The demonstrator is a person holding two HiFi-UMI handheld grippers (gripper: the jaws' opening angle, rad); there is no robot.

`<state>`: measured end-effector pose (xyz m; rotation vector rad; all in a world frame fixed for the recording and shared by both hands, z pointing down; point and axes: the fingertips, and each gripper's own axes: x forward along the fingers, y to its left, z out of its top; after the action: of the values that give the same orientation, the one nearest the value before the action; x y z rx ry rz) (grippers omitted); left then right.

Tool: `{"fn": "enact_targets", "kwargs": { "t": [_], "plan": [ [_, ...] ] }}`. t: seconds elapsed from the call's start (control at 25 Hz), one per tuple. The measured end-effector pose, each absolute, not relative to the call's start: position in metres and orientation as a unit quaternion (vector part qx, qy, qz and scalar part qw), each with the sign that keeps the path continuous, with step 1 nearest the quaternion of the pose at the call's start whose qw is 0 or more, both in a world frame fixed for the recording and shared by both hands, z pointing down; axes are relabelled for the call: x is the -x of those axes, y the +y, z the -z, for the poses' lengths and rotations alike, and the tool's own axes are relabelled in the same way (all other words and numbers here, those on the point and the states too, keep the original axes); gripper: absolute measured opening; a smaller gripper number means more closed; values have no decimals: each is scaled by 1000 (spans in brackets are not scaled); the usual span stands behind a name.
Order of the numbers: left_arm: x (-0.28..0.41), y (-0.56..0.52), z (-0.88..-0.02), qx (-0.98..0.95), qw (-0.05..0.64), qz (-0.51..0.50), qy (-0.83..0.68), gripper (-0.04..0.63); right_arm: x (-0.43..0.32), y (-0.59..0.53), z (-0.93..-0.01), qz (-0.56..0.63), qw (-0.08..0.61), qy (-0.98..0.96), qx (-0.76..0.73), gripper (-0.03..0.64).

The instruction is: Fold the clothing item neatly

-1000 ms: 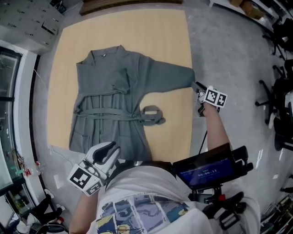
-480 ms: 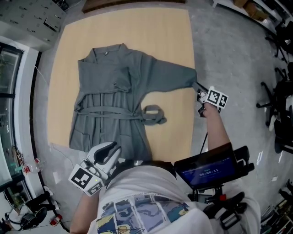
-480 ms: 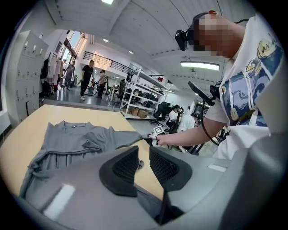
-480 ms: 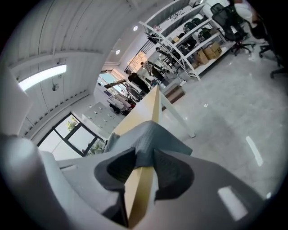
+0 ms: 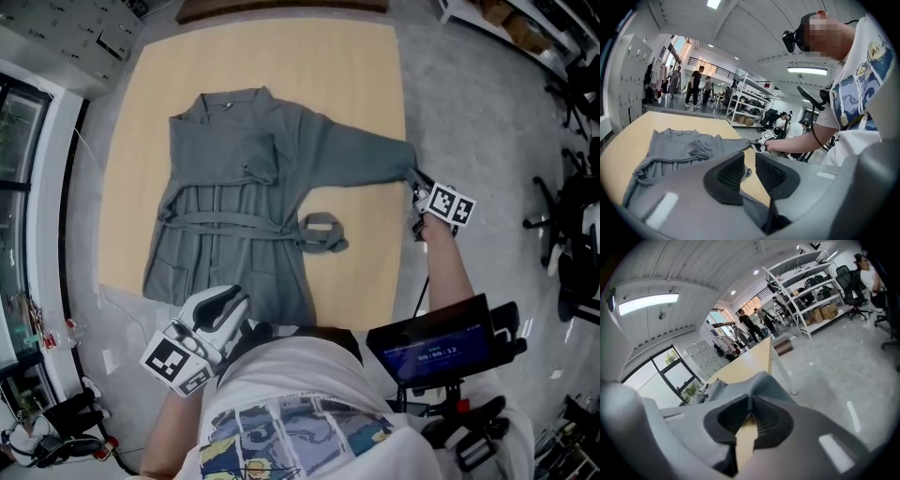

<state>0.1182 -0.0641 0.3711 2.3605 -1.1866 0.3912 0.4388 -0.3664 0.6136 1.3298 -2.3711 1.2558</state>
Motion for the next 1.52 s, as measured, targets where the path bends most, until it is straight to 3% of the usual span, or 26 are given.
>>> {"fn": "enact_targets", "kwargs": {
  "t": [0.68,1.52],
  "plan": [
    [-55,-14,-365,-860,209,-111,-453,71,-375,-359,-506,-353,30,-820,-450,28],
    [122,109,-366,-861,192,-90,-463,71,-191,-335,-442,-276,73,-838,-465,28]
  ]
}}
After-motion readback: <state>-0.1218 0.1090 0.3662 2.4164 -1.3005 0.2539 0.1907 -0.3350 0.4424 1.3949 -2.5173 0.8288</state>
